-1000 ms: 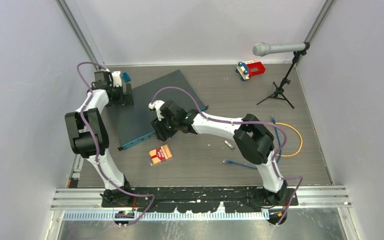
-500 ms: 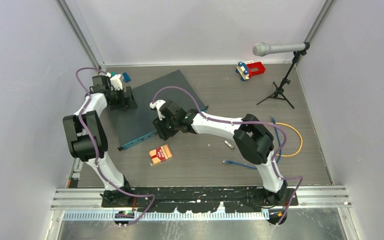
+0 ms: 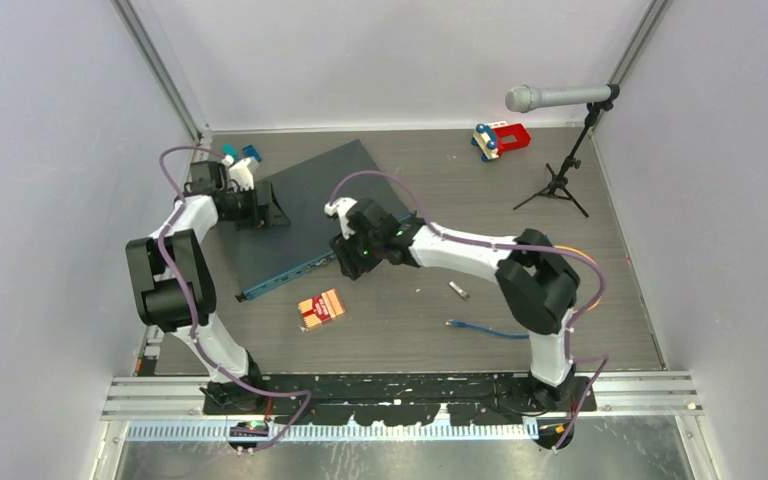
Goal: Pull the plug from the switch port
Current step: Move the switch port to the center of the board.
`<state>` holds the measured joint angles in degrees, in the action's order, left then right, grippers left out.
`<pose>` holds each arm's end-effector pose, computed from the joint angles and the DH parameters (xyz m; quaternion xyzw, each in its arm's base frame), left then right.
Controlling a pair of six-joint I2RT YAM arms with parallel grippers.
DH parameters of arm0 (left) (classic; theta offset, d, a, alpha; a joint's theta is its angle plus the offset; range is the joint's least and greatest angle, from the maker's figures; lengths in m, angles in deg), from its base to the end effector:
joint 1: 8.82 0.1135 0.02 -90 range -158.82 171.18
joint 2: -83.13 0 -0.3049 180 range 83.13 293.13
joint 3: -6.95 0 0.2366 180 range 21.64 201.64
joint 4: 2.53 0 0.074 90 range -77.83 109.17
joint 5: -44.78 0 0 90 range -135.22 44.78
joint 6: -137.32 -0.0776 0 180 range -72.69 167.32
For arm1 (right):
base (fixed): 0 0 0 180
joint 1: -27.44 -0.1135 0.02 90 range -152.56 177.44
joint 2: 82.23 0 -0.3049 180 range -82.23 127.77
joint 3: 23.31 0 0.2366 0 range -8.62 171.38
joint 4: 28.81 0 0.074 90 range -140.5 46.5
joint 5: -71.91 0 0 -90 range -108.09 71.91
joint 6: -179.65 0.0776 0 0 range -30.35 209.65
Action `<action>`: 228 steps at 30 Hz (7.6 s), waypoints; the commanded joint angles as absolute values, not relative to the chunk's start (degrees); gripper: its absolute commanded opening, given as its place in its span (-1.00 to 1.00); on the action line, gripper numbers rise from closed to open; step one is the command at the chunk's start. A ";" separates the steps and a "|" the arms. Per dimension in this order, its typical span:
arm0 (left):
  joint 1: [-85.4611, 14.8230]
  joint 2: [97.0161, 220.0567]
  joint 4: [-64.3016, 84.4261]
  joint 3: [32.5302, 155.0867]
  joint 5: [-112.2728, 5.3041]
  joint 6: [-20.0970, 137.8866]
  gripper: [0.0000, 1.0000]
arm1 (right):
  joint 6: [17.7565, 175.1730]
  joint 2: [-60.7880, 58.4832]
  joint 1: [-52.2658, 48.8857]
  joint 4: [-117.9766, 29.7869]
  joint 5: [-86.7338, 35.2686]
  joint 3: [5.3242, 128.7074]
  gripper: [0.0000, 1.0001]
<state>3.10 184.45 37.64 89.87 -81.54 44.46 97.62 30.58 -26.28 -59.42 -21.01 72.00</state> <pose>0.3769 0.0326 0.2213 0.0119 0.9185 -0.2644 0.2938 0.2720 0.3772 0.2106 -0.3713 0.8567 0.2037 0.2946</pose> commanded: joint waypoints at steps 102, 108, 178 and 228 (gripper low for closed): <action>12.78 206.41 66.43 115.93 -95.47 27.12 0.99 | 82.56 19.73 -7.48 -71.31 -48.78 66.16 0.06; 16.71 194.74 43.92 100.83 -86.97 40.57 0.99 | 82.62 20.30 -7.50 -71.43 -49.86 66.07 0.06; 1.17 197.66 33.80 90.69 -78.23 58.60 -0.66 | 84.65 22.61 -7.26 -72.47 -49.73 66.82 0.06; -10.66 185.75 25.70 87.20 -71.26 57.66 -0.03 | 77.06 10.71 -2.75 -76.22 -35.44 56.80 0.04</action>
